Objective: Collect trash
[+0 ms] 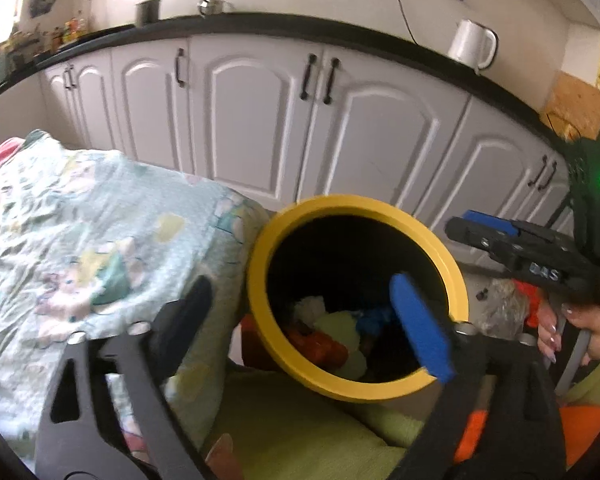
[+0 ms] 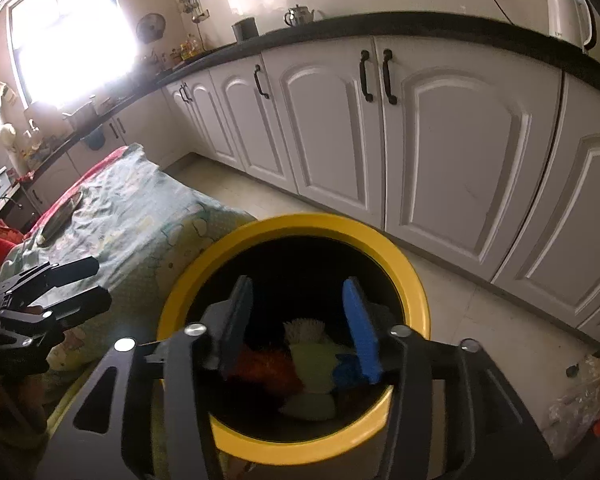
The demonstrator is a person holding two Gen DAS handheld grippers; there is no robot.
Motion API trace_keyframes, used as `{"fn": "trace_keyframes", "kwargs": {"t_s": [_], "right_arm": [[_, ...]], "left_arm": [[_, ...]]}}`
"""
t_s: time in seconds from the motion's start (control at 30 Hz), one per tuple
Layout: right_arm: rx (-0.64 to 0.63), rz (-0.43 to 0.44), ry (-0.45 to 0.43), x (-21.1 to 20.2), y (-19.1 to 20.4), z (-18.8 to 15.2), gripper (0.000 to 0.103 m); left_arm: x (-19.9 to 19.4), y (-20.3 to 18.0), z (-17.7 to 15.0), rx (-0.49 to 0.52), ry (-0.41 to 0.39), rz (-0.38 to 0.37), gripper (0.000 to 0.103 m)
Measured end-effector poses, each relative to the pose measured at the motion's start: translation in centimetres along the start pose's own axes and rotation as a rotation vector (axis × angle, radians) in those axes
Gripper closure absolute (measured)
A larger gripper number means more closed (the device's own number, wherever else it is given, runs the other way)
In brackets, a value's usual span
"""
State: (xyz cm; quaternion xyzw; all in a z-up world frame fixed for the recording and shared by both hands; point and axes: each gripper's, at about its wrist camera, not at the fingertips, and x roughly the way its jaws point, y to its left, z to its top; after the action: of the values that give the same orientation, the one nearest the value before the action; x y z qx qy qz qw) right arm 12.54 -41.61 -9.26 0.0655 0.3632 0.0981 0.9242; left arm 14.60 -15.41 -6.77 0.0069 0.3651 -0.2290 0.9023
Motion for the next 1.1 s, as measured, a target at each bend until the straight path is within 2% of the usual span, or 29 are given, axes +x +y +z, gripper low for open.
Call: {"fn": "trace_keyframes", "kwargs": {"t_s": [0.03,0.07,0.13,0.3,0.53,0.73,1.1], "right_arm": [[-0.004,0.001,-0.011,-0.3,0.4,0.3,0.041],[-0.011,0.001,-0.031,-0.8,0.9,0.5,0.036],[-0.015,-0.004,-0.064,-1.7,1.9,0.9,0.02],[-0.039,-0.001,-0.117,-3.3,4.9,2.0,0.007],[-0.073,0.003,-0.145,-4.8,9.6,2.1,0.006],[-0.112,-0.015,-0.169,-5.1,13.0,1.0,0.006],[-0.152,-0.048,-0.304,-7.1,16.3,-2.5,0.006]], "left_arm": [[-0.6,0.5,0.2,-0.013,-0.013,0.012,0.011],[-0.9,0.7,0.4,-0.021,-0.022,0.022,0.011],[-1.9,1.5,0.7,-0.043,-0.046,0.05,0.011],[-4.6,3.6,0.9,-0.092,-0.099,0.107,0.011],[-8.4,5.9,0.4,-0.12,-0.156,0.189,0.011],[-11.0,6.9,-1.3,-0.125,-0.184,0.27,0.011],[-14.7,6.2,-4.9,-0.111,-0.29,0.322,0.011]]}}
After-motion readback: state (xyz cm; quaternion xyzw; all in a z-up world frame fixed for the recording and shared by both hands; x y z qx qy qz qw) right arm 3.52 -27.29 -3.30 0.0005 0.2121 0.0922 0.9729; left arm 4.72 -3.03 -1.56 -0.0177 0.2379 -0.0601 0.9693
